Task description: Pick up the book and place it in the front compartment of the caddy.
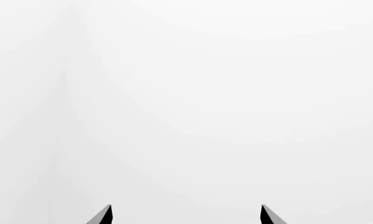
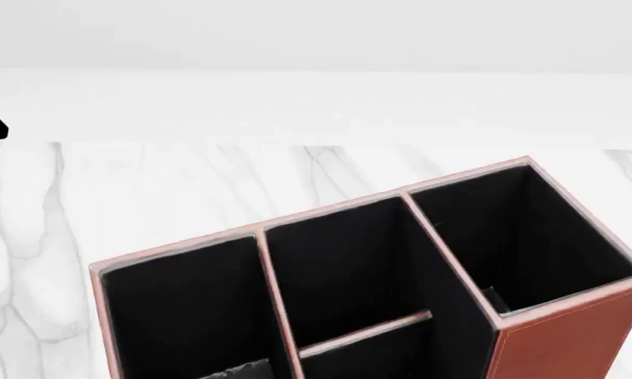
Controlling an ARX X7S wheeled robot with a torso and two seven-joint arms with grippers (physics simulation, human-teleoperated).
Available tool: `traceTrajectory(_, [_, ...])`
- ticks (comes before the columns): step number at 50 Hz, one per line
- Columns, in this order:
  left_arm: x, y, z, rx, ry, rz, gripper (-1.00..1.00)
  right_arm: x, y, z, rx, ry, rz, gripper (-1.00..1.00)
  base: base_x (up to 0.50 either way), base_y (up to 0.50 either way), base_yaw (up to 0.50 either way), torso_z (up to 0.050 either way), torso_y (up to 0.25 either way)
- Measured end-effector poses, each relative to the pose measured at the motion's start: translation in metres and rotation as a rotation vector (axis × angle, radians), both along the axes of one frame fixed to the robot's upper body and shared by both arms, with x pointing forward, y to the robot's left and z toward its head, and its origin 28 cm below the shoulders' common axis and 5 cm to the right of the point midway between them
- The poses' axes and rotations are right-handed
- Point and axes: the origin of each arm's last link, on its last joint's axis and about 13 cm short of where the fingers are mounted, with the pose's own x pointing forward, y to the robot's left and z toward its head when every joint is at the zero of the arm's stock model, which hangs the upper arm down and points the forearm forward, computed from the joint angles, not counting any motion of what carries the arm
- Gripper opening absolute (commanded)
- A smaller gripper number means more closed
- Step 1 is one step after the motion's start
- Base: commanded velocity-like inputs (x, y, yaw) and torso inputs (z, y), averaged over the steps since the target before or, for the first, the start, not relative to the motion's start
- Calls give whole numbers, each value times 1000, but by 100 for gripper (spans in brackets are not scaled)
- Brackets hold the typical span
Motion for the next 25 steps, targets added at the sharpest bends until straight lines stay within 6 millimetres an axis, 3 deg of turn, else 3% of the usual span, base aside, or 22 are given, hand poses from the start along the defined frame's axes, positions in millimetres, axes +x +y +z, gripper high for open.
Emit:
traceTrajectory(7, [0, 0, 0, -2, 0, 0, 100, 2, 1, -1, 0, -7, 4, 100, 0, 0, 0, 0, 0])
traceTrajectory(8, [0, 0, 0, -3, 0, 0, 100, 2, 1, -1, 0, -8, 4, -100, 0, 0, 0, 0, 0])
traceTrajectory(25, [0, 1, 1, -7, -3, 2, 100, 0, 2, -6, 25, 7, 6, -100, 0, 0, 0, 0, 0])
